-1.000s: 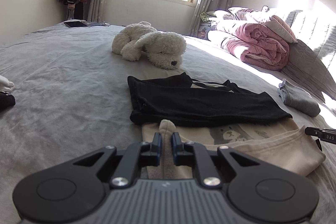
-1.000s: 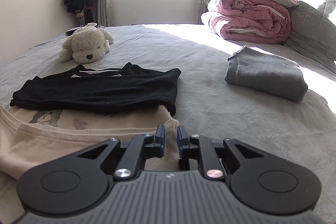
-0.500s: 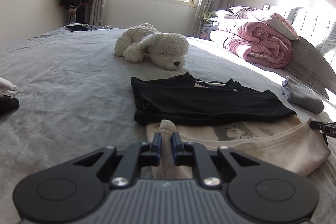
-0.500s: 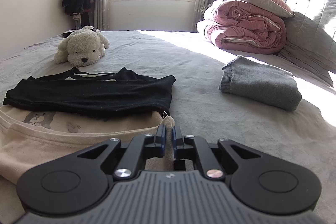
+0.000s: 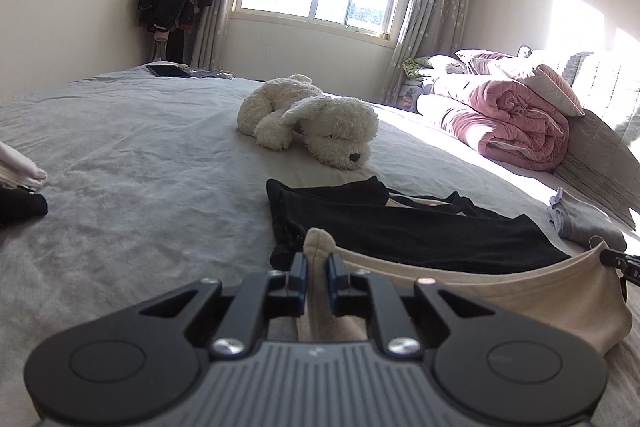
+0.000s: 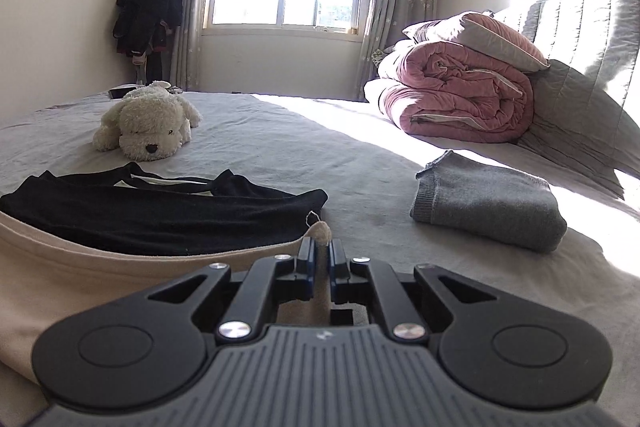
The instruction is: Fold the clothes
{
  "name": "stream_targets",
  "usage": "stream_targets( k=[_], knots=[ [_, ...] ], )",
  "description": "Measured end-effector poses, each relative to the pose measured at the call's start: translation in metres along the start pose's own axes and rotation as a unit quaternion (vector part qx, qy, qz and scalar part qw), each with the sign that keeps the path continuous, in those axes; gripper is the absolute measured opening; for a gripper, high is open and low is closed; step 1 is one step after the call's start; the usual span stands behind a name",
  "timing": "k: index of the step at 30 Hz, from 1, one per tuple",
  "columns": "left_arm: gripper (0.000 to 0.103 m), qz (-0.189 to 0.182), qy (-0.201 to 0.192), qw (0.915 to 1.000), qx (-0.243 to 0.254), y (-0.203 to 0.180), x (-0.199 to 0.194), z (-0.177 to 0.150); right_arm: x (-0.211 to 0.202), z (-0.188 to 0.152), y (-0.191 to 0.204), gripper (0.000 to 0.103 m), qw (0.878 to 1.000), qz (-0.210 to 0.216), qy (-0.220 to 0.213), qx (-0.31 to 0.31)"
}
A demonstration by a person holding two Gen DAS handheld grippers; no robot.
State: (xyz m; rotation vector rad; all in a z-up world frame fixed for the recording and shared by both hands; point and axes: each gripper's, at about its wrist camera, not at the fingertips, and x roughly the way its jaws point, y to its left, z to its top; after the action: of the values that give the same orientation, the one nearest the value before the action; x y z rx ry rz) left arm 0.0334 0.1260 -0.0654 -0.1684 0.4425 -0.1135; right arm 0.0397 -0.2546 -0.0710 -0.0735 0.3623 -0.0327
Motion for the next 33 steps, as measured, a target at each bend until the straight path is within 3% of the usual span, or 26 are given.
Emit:
stream_targets(
  k=[6, 13, 15, 17, 19, 20, 21, 28, 33],
  knots=[
    [0.011, 0.022, 0.051, 0.9984, -0.008, 0.004, 0.023, -0.006, 0.02, -0.006, 0.001, 0.007, 0.999, -0.003, 0.04, 0.007],
    [0.017, 0.033, 0.07, 0.997, -0.007, 0.003, 0.028, -0.007, 0.025, -0.005, 0.001, 0.008, 0.998, -0.005, 0.06, 0.012],
    [0.019, 0.035, 0.073, 0.9967, -0.009, 0.003, 0.028, -0.006, 0.023, -0.003, 0.001, 0.013, 0.998, -0.004, 0.06, 0.013],
    [0.027, 0.04, 0.076, 0.9963, -0.008, 0.004, 0.028, -0.004, 0.021, -0.001, 0.0, 0.02, 0.998, -0.004, 0.061, 0.015],
    [0.049, 0.046, 0.075, 0.9961, -0.009, 0.004, 0.025, -0.002, 0.019, 0.001, 0.0, 0.031, 0.998, -0.004, 0.061, 0.016],
    [0.053, 0.05, 0.072, 0.9961, -0.013, 0.006, 0.023, 0.001, 0.018, 0.002, 0.0, 0.04, 0.998, -0.004, 0.061, 0.016],
    [0.056, 0.054, 0.069, 0.9961, -0.016, 0.007, 0.021, 0.003, 0.017, 0.004, 0.0, 0.041, 0.998, -0.004, 0.062, 0.017],
    [0.056, 0.029, 0.042, 0.9985, -0.018, 0.003, 0.005, 0.021, 0.015, 0.01, 0.009, 0.041, 0.997, 0.016, 0.067, 0.02],
    [0.056, -0.003, 0.064, 0.9979, 0.008, -0.017, 0.013, 0.021, 0.017, 0.014, 0.023, 0.041, 0.996, 0.047, 0.074, 0.022]
  ],
)
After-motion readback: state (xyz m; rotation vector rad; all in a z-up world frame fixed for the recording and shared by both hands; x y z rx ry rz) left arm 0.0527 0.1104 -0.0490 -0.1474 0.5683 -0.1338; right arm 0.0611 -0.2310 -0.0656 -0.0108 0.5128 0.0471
